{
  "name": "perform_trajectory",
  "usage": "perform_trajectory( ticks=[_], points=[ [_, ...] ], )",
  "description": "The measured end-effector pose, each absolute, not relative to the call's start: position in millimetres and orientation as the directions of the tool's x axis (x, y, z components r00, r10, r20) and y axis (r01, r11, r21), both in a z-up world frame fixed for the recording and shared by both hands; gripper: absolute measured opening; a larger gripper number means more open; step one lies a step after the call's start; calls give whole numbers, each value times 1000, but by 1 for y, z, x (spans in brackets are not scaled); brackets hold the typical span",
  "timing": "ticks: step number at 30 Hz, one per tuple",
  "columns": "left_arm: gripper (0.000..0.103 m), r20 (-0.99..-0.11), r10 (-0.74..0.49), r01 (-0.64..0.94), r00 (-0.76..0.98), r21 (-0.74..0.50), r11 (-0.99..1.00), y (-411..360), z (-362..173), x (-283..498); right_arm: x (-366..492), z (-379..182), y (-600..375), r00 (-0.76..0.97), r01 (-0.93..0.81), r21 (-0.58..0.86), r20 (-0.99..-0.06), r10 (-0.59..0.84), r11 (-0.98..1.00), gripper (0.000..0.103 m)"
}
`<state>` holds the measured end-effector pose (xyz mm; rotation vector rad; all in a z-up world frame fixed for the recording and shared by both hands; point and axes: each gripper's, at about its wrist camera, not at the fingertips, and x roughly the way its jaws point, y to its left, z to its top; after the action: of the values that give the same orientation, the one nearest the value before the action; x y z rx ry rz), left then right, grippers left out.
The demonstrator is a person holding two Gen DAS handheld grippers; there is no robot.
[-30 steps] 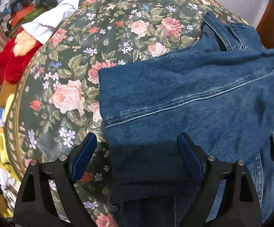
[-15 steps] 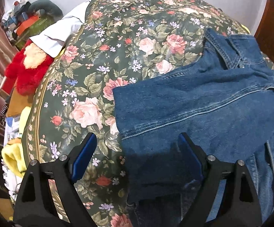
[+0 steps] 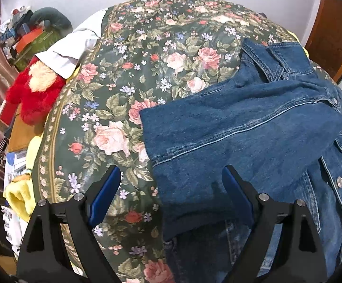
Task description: Fold large clothes
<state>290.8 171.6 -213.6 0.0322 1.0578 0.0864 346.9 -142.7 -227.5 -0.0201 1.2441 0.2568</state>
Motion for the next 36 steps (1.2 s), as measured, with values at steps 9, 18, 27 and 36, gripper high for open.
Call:
perform_trajectory(
  ticks=[9,18,27,36],
  points=[
    [88,-862,15,-108,506,-46,993,191,-206,294,333,-251,-126,249,-317,-43,-968,40,947,9],
    [88,-869,-123,-31,479,-157,987,138,-217,313,319,-249,-118,378,-352,-283,-915,-141,892,64],
    [88,-902,-89,92,422,-55,994,66,-238,346,325,-220,-156,295,-236,177,-924,244,956,64],
    [88,-903,-149,43,403,-145,989,77,-250,348,357,-262,-146,246,-107,252,-930,272,962,65]
  ],
)
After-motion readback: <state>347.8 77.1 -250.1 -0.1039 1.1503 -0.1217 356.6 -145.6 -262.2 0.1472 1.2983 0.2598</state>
